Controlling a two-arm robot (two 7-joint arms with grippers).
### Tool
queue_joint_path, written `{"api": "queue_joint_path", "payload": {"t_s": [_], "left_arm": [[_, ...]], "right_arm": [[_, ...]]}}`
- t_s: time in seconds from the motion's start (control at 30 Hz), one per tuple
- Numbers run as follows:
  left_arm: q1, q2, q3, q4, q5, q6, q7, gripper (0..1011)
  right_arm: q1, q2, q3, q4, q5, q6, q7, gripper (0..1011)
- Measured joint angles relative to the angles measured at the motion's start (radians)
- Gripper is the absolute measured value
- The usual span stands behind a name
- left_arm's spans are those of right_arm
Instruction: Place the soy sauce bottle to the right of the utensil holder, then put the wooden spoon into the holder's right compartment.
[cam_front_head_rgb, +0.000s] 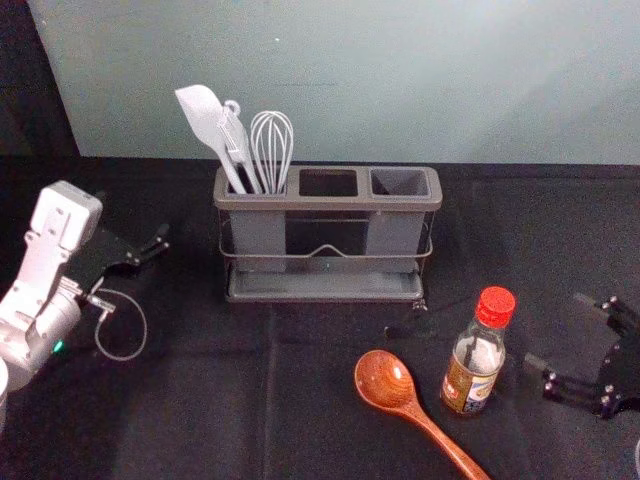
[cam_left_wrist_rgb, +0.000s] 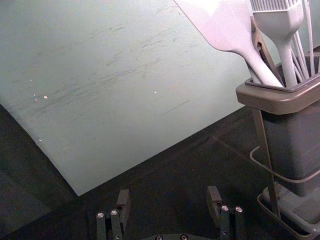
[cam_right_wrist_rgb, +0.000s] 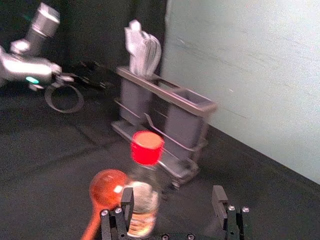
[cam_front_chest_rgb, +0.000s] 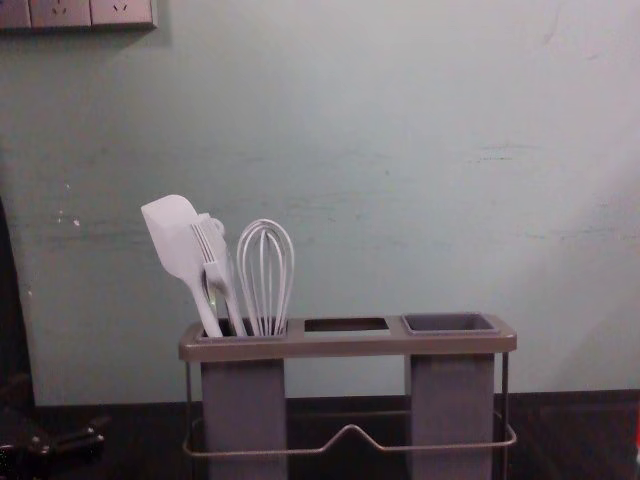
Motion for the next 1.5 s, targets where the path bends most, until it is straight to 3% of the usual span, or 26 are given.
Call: {"api": "queue_joint_path", "payload": {"t_s": [0.13, 0.27, 0.43, 0.53, 0.73, 1.03, 1.4, 1.5], "left_arm": [[0.000, 0.000, 0.000, 0.000, 0.000, 0.000, 0.000, 1005], [0.000, 0.000, 0.000, 0.000, 0.000, 0.000, 0.000, 1005], [0.000, 0.000, 0.000, 0.000, 0.000, 0.000, 0.000, 1005], [0.000, 0.000, 0.000, 0.000, 0.000, 0.000, 0.000, 1005], [0.000, 0.000, 0.000, 0.000, 0.000, 0.000, 0.000, 1005], [0.000, 0.000, 0.000, 0.000, 0.000, 0.000, 0.000, 1005], [0.000, 0.000, 0.000, 0.000, 0.000, 0.000, 0.000, 1005], [0.000, 0.000, 0.000, 0.000, 0.000, 0.000, 0.000, 1005]], "right_arm": [[-0.008, -0.004, 0.005, -0.010, 0.034, -0.025, 0.055, 1002], [0.021, -0.032, -0.016, -0.002, 0.045, -0.030, 0.088, 1002], [0.082, -0.086, -0.060, 0.027, 0.041, -0.018, 0.107, 1002], [0.134, -0.137, -0.096, 0.057, 0.029, 0.000, 0.115, 1002], [0.193, -0.212, -0.130, 0.102, 0.011, 0.019, 0.118, 1003], [0.214, -0.274, -0.132, 0.125, 0.011, 0.026, 0.121, 1002], [0.208, -0.302, -0.115, 0.125, 0.006, 0.037, 0.140, 1002], [0.206, -0.307, -0.109, 0.125, 0.001, 0.038, 0.146, 946]]}}
